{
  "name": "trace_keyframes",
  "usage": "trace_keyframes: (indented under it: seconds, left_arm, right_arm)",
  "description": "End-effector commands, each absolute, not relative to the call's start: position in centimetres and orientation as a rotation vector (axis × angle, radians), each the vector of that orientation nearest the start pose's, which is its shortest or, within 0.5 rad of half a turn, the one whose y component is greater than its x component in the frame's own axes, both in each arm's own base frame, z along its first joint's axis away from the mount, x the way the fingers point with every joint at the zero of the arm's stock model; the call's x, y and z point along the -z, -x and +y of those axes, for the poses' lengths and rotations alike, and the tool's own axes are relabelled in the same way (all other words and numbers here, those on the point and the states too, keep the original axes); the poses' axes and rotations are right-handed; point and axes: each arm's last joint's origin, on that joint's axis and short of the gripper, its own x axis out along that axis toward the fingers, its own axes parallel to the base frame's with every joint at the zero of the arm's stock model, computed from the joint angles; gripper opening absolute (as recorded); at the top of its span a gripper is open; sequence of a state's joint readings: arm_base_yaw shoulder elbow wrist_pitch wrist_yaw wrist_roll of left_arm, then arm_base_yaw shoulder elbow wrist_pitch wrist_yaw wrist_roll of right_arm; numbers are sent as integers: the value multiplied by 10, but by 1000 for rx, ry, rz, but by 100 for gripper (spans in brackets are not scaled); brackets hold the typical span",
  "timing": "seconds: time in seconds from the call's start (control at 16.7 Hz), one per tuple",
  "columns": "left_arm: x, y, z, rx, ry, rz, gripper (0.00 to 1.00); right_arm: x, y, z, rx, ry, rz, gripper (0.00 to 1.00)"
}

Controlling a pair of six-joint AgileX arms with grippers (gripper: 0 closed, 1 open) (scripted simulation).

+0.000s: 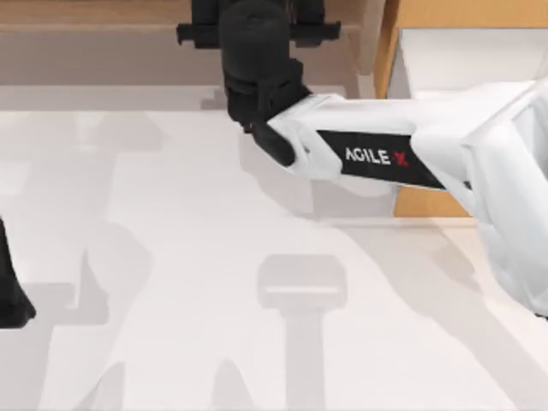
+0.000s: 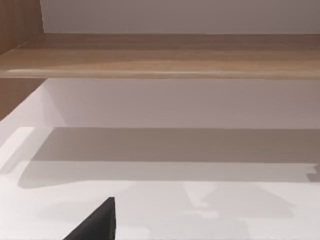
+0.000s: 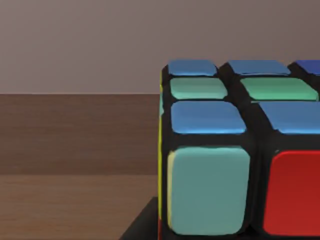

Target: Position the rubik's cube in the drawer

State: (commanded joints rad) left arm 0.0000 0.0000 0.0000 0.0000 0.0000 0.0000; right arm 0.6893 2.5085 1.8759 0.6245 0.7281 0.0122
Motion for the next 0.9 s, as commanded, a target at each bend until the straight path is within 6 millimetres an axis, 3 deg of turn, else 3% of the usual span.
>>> trace_keyframes:
  seconds: [0.3, 0.9]
  left_arm:
    - [-160, -106, -1, 0, 0, 0, 100]
    - [-160, -106, -1, 0, 0, 0, 100]
  right_arm:
    - [-159, -443, 348, 10, 0, 0, 2]
    - [-161, -441, 350, 6, -3, -2, 0]
